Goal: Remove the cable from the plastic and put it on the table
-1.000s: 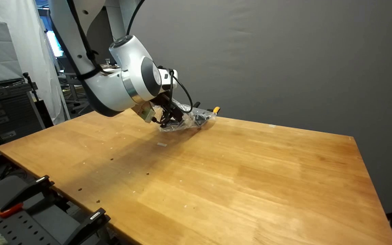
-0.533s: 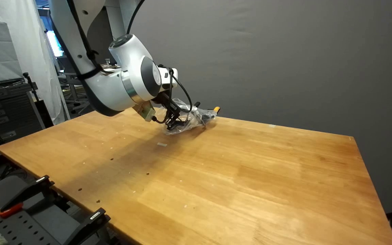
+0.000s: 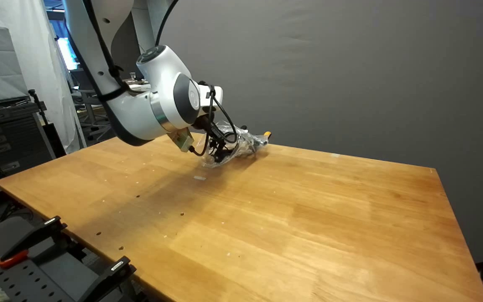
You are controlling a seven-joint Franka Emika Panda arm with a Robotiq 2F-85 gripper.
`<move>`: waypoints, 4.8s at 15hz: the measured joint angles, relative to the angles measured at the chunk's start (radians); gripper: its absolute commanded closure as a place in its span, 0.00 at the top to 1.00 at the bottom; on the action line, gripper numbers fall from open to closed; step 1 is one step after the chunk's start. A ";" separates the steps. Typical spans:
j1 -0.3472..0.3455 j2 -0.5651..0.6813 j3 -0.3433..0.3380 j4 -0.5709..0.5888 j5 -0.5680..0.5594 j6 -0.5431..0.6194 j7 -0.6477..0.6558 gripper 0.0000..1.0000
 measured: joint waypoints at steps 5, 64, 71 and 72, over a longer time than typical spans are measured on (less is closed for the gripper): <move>0.061 -0.002 -0.047 -0.015 0.032 -0.002 -0.016 0.02; -0.201 -0.906 0.506 -0.517 -0.739 -0.877 0.630 0.02; -0.325 -0.770 0.385 -0.517 -0.976 -0.879 0.747 0.02; -0.341 -0.756 0.368 -0.517 -1.008 -0.879 0.766 0.02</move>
